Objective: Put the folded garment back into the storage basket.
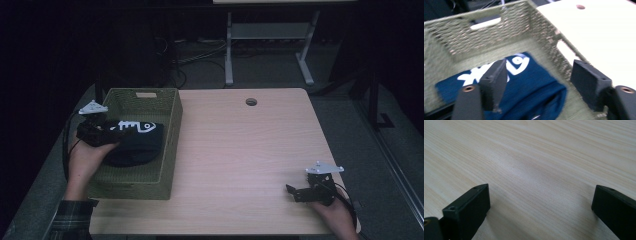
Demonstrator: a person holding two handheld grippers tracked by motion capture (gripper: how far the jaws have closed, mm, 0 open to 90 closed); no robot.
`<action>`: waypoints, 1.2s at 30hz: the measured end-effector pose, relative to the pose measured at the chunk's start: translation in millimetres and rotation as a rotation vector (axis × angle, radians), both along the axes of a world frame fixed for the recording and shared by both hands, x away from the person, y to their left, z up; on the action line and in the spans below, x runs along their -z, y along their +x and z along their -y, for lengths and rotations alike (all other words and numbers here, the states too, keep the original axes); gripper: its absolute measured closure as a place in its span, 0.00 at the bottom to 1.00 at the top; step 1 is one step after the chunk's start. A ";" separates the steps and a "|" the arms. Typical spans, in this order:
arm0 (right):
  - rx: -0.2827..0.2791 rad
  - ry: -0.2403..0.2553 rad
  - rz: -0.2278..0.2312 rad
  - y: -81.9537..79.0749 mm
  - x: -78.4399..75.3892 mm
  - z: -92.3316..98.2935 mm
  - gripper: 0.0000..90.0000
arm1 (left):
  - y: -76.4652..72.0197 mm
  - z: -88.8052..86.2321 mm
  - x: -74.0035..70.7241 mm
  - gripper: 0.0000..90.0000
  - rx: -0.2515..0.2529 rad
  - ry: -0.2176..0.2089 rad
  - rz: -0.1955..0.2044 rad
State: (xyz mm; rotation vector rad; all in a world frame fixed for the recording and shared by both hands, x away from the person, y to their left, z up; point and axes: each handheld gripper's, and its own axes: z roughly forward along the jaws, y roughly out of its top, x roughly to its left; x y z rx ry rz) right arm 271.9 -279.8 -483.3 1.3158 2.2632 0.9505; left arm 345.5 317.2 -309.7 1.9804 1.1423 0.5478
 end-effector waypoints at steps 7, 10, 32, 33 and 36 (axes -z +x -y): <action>-0.001 0.000 0.001 -0.1 0.0 0.1 0.01 | -12.1 50.4 5.7 0.21 0.099 -0.038 0.007; -0.001 0.001 0.000 -0.1 0.0 0.0 0.01 | -15.5 72.3 10.2 0.20 0.137 -0.049 0.011; 0.000 0.001 -0.001 -0.1 0.0 -0.1 0.01 | -53.1 181.0 50.1 0.19 0.325 -0.118 -0.002; 0.000 0.000 0.000 0.0 0.0 0.0 0.01 | -54.9 184.2 53.6 0.19 0.331 -0.114 -0.004; -0.001 0.001 -0.001 -0.1 0.0 0.0 0.01 | -58.8 192.9 66.0 0.19 0.349 -0.098 -0.021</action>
